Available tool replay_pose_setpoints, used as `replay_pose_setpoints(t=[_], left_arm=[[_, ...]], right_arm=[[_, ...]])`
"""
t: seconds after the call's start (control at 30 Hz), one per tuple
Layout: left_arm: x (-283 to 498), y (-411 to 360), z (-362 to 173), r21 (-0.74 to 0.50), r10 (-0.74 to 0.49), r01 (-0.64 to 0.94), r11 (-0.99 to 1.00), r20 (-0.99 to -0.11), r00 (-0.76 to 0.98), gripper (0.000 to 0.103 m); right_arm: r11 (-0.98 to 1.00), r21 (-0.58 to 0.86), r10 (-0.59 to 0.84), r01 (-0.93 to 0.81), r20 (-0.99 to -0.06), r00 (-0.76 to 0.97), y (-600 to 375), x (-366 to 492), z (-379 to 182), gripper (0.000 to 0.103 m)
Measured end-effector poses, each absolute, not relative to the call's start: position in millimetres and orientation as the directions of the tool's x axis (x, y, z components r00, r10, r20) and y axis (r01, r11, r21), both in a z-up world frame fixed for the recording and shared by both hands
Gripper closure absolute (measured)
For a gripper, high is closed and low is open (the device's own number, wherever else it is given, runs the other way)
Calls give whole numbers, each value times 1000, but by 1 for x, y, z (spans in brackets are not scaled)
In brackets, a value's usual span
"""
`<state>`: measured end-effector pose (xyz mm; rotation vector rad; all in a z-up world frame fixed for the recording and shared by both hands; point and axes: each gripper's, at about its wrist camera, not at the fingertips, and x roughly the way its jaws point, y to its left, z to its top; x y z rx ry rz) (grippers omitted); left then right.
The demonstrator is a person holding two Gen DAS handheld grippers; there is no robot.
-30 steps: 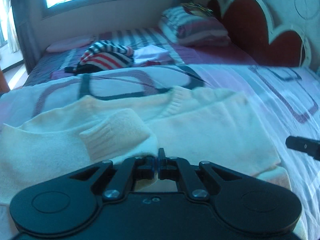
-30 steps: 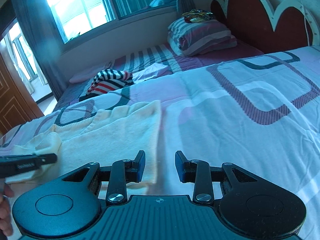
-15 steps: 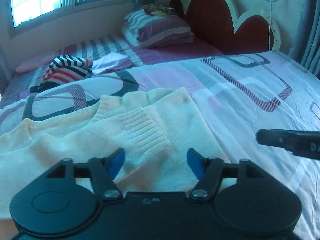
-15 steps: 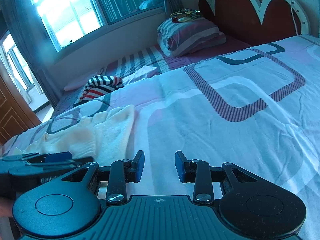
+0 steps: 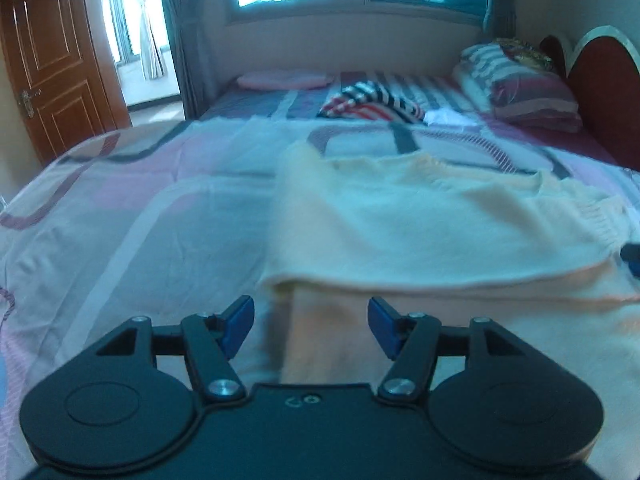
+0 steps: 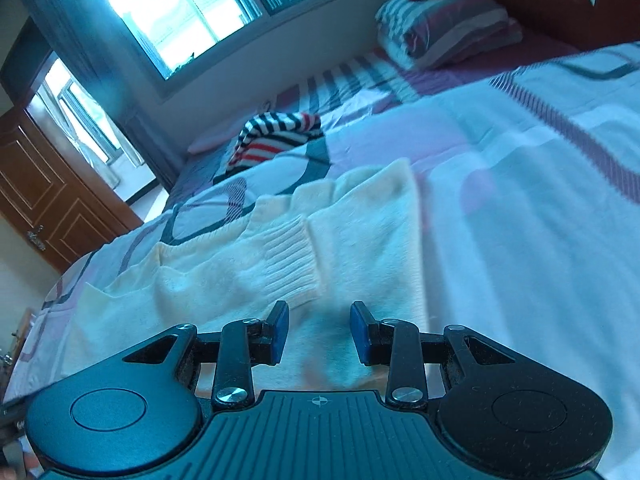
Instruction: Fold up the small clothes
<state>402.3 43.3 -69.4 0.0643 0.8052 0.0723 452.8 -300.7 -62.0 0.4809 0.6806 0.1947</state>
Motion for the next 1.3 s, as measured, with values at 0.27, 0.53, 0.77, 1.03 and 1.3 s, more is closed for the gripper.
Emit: replay_pose_setpoints(t=[0.27,0.53,0.77,1.03,1.3], left_arm=[[423,53,-82,69,67,-24,997,-722,688,39],[423,67,-87,59,42,1,998,-721,692,53],[424,69,-88,51,21,23,998,-722,692,60],[424,71,-87,56,18,34,998,-728,685,60],[425,72,-88,65,20,41,997,-735,678,58]], right_arm=[[862,507,306,17,-546,780,-285,474,-61,89],[913,405,163,36,-446,880,-298,425,-29,100],[922,379,140,77,-512,847,-308,416,-43,99],[927,365,129,90,-535,835,-304,411,-44,99],[929,351,117,114,-573,811,-305,415,-54,99]])
